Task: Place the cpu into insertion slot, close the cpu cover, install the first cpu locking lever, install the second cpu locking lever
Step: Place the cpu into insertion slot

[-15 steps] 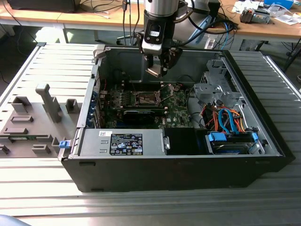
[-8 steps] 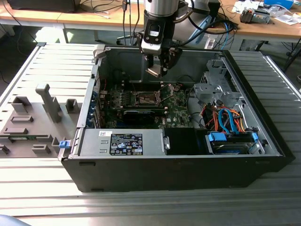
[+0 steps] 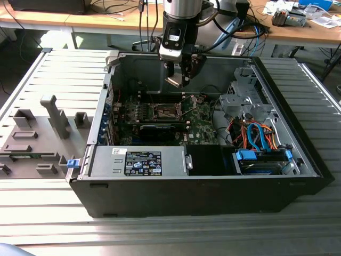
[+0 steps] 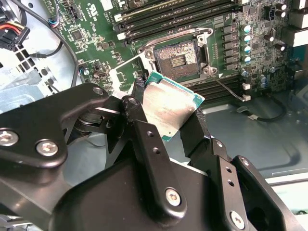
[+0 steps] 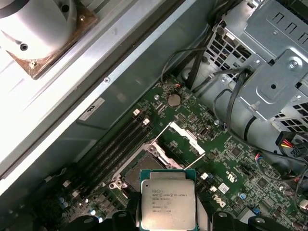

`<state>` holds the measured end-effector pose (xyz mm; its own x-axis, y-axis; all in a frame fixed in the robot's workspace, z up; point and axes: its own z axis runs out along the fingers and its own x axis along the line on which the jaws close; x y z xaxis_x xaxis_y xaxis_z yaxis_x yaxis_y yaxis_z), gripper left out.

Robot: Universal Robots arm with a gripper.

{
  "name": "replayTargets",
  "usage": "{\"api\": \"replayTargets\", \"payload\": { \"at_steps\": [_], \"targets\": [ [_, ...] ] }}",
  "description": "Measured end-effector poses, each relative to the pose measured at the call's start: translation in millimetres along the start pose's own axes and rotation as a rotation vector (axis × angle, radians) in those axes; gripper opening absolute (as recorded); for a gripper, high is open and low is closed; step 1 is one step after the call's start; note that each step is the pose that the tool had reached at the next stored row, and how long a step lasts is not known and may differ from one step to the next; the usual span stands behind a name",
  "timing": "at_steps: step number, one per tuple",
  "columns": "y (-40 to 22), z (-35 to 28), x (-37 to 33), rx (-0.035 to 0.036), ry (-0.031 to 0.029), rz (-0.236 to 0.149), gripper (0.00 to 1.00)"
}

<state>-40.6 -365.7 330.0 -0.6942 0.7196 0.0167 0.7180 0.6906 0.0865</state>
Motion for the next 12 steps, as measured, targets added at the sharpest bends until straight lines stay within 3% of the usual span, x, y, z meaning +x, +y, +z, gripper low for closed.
{"api": "replayTargets", "payload": {
  "at_steps": [12],
  "targets": [
    [0.0, 0.0, 0.0, 0.0002, -0.0029, 0.027, 0.54]
  ]
}}
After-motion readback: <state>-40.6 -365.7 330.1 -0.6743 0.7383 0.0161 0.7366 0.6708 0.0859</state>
